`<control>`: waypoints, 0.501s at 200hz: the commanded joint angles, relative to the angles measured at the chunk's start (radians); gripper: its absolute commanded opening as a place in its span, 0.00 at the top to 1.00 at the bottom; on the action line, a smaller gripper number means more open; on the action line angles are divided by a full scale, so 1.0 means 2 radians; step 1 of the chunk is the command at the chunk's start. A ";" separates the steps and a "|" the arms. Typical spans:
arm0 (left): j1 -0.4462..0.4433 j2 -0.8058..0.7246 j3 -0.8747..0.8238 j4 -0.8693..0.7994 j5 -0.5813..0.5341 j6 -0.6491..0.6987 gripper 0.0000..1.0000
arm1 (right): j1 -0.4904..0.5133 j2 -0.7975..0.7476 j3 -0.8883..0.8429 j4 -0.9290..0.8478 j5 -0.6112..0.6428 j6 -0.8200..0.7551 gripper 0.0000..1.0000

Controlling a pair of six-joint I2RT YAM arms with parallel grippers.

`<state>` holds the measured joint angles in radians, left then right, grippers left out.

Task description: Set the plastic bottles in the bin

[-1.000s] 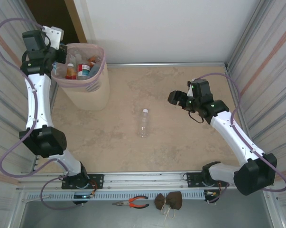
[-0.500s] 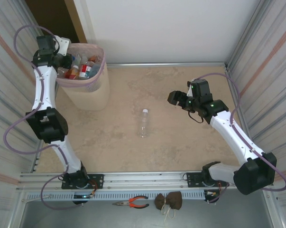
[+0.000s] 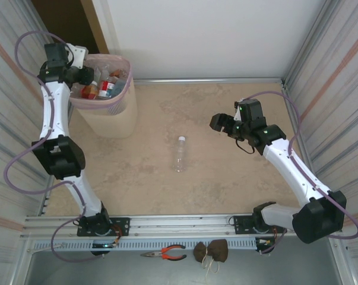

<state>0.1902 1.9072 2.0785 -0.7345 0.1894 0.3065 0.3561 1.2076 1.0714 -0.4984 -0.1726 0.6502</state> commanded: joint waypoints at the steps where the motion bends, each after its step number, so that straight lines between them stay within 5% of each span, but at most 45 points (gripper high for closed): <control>1: 0.003 -0.048 -0.009 -0.020 0.035 -0.027 0.55 | 0.003 -0.016 0.006 -0.001 0.005 0.001 0.18; 67: -0.003 -0.135 -0.053 -0.024 0.107 -0.079 0.46 | 0.001 -0.012 0.008 -0.016 -0.012 -0.009 0.18; 100: -0.051 -0.169 -0.087 -0.029 0.106 -0.088 0.45 | 0.000 -0.013 0.007 -0.021 -0.017 -0.012 0.18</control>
<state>0.1612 1.6196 1.9564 -0.7628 0.3611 0.1673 0.3557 1.1995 1.0714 -0.5167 -0.1856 0.6453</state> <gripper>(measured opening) 0.541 0.823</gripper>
